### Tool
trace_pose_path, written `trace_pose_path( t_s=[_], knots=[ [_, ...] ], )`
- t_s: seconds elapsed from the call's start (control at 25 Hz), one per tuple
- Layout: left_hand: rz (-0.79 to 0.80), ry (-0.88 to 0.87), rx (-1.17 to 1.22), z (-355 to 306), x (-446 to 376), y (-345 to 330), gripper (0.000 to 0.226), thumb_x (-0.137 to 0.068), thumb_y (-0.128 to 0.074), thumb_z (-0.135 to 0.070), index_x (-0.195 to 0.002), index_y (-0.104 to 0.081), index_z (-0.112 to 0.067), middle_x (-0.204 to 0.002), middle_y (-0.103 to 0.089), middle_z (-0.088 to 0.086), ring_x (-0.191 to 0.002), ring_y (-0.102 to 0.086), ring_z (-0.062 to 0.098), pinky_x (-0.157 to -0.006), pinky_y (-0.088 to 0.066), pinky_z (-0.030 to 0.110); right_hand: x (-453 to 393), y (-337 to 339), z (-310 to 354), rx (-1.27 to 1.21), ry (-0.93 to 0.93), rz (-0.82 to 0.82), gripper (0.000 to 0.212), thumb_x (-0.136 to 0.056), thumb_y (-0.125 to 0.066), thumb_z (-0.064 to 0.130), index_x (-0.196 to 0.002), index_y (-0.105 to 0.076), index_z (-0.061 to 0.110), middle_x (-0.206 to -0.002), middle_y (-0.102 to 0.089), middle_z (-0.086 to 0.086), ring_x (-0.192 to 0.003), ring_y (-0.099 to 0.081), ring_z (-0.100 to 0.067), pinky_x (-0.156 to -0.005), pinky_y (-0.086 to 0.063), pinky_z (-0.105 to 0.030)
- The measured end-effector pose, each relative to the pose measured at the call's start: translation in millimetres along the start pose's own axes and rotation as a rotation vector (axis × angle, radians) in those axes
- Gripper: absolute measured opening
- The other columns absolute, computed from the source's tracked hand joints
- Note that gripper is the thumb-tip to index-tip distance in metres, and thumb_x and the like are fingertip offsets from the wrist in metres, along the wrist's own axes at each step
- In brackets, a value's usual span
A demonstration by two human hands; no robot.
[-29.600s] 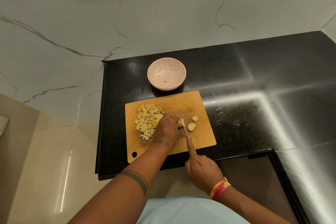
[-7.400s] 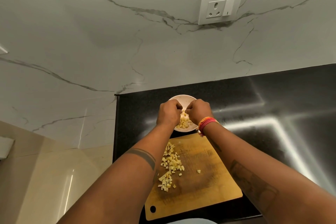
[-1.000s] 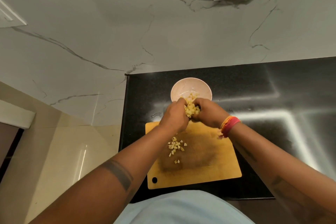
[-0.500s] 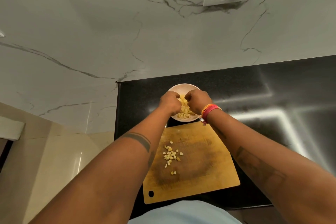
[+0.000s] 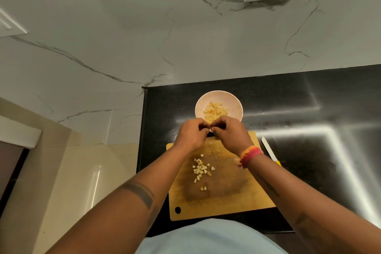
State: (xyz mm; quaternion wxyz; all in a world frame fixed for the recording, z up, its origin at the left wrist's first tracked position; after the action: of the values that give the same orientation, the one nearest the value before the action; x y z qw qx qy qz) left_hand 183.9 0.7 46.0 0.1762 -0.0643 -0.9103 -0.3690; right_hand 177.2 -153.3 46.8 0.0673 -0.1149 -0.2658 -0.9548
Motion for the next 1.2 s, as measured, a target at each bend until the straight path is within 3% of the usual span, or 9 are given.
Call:
trace_pose_path(
  t_s=[0.08,0.24,0.4,0.56,0.68,0.8,0.88,1.0,1.2],
  knots=[
    [0.005,0.011,-0.008,19,23,-7,0.019,-0.097,-0.066,-0.020,-0.112,-0.075,-0.027,-0.097,-0.073,-0.008,-0.087,-0.069,0.010,-0.085,-0.061,0.038,24,-20,-11,0.042,0.004,0.062,0.010,-0.094,-0.071,0.016,-0.102,-0.074,0.022,-0.091,-0.074,0.007,-0.082,-0.069,-0.008,-0.078,-0.059,-0.029],
    [-0.018,0.005,-0.160,49,55,-18,0.025,-0.100,-0.061,-0.017,-0.121,-0.074,-0.024,-0.118,-0.071,-0.006,-0.107,-0.064,0.010,-0.097,-0.053,0.027,40,-49,-37,0.310,0.038,0.168,0.020,-0.097,-0.063,0.015,-0.114,-0.075,0.018,-0.109,-0.071,-0.002,-0.100,-0.066,-0.020,-0.088,-0.053,-0.030],
    [-0.019,0.052,-0.292,72,69,-26,0.036,-0.102,-0.053,-0.014,-0.136,-0.064,-0.023,-0.130,-0.057,-0.003,-0.115,-0.058,0.016,-0.103,-0.050,0.033,48,-69,-45,0.643,0.266,0.283,0.036,-0.099,-0.053,0.010,-0.134,-0.061,0.011,-0.123,-0.052,-0.010,-0.113,-0.051,-0.028,-0.095,-0.050,-0.036],
    [0.029,0.076,-0.233,77,74,-25,0.041,-0.099,-0.055,-0.007,-0.133,-0.066,-0.024,-0.131,-0.058,-0.003,-0.116,-0.059,0.015,-0.103,-0.050,0.030,64,-74,-44,0.655,0.367,0.383,0.043,-0.098,-0.056,0.010,-0.142,-0.055,0.014,-0.125,-0.050,-0.008,-0.113,-0.049,-0.025,-0.096,-0.049,-0.034],
    [0.111,0.043,-0.241,83,80,-23,0.043,-0.097,-0.064,-0.019,-0.140,-0.060,-0.026,-0.133,-0.053,-0.005,-0.116,-0.058,0.014,-0.106,-0.050,0.033,66,-60,-52,0.586,0.261,0.352,0.053,-0.098,-0.062,0.016,-0.149,-0.049,0.015,-0.133,-0.051,-0.006,-0.116,-0.054,-0.023,-0.101,-0.049,-0.033],
    [0.252,-0.002,-0.284,90,90,-25,0.079,-0.087,-0.077,-0.040,-0.155,-0.038,-0.026,-0.134,-0.037,-0.009,-0.117,-0.051,0.013,-0.106,-0.049,0.036,72,-50,-62,0.663,0.192,0.435,0.085,-0.085,-0.079,0.038,-0.154,-0.036,0.015,-0.138,-0.041,-0.010,-0.120,-0.052,-0.029,-0.104,-0.048,-0.038],
    [0.275,-0.049,-0.359,90,95,-30,0.088,-0.086,-0.076,-0.048,-0.157,-0.029,-0.024,-0.136,-0.030,-0.007,-0.119,-0.047,0.014,-0.106,-0.048,0.038,76,-59,-61,0.712,0.235,0.480,0.095,-0.079,-0.084,0.043,-0.154,-0.032,0.015,-0.139,-0.036,-0.011,-0.122,-0.048,-0.030,-0.104,-0.047,-0.039],
    [0.188,-0.087,-0.389,85,95,-38,0.068,-0.090,-0.073,-0.035,-0.147,-0.038,-0.024,-0.137,-0.032,-0.005,-0.114,-0.050,0.014,-0.100,-0.051,0.036,73,-75,-55,0.620,0.245,0.452,0.077,-0.085,-0.080,0.036,-0.147,-0.040,0.014,-0.134,-0.039,-0.010,-0.116,-0.052,-0.028,-0.099,-0.048,-0.036],
    [0.035,-0.056,-0.162,90,92,-33,0.045,-0.096,-0.068,-0.020,-0.138,-0.055,-0.030,-0.129,-0.045,-0.014,-0.108,-0.056,0.004,-0.097,-0.053,0.026,61,-61,-54,0.372,0.146,0.293,0.045,-0.095,-0.070,0.018,-0.137,-0.057,0.018,-0.128,-0.053,-0.002,-0.115,-0.060,-0.017,-0.100,-0.051,-0.030]
  ],
)
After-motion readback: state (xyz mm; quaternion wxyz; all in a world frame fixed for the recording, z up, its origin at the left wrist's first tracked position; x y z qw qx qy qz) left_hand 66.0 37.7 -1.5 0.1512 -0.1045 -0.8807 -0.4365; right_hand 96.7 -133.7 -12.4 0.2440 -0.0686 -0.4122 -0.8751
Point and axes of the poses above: each hand's wrist, its own x-axis away from the middle knuckle, its own y-axis out of the back of the hand, z = x × y, the point moved 2 cm from there along -x, towards the middle knuckle
